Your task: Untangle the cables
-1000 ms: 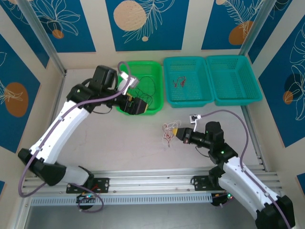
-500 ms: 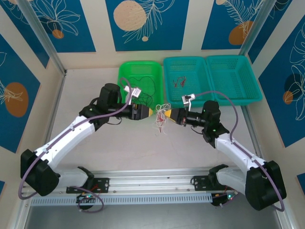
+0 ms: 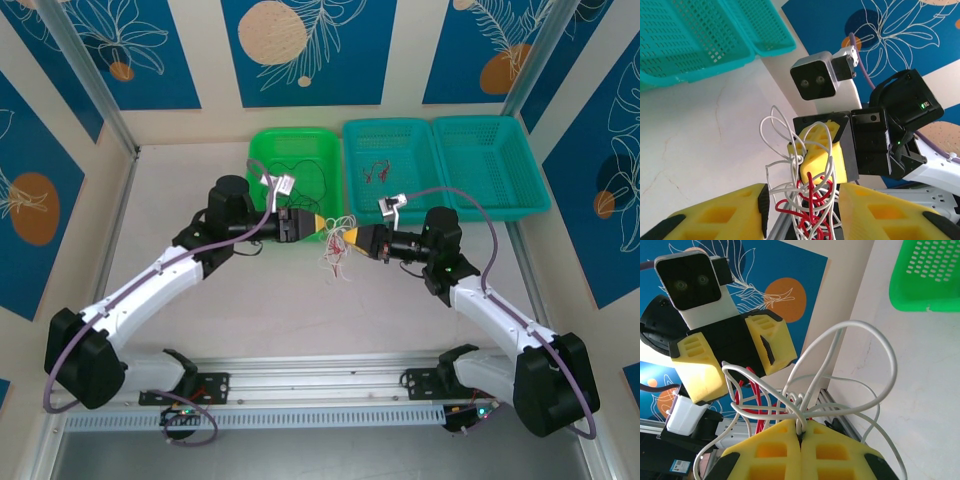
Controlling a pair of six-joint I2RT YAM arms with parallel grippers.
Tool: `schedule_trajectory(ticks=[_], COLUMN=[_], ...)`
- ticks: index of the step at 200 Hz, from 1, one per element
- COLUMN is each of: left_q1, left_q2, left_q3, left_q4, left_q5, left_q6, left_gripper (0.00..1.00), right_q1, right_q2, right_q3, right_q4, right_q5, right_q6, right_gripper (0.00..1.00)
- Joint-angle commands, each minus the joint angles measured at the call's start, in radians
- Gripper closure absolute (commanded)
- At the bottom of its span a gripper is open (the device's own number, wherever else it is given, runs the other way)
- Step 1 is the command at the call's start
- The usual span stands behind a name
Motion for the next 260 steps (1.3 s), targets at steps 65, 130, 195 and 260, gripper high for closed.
schedule_trajectory(ticks=[65, 130, 195, 260], left_q1=[-0.018, -0.037, 0.02, 0.143], left_q2=[0.039, 0.056, -0.084, -0.193], left_q3=[-0.043, -0.04, 0.054, 0.164], left_q4=[0.101, 0.127, -0.203, -0.309], left_q5=[0.043, 0.051, -0.181, -0.286], left_q6=[-0.038, -0.039, 0.136, 0.191], left_gripper=[0.74, 1.0, 1.0, 1.0], right_q1=[0.007, 0.006, -0.067, -0.269], right_q2=[-0.001, -0.004, -0.183, -0.319], right_q3=[0.021, 0.016, -0.003, -0.145], right_q4=[-0.004, -0.036, -0.845, -1.084], right_q5=[-0.015, -0.01, 0.46, 0.697], right_q6=[0.001, -0.013, -0.405, -0.478], right_gripper=[1.0, 1.0, 1.0, 1.0])
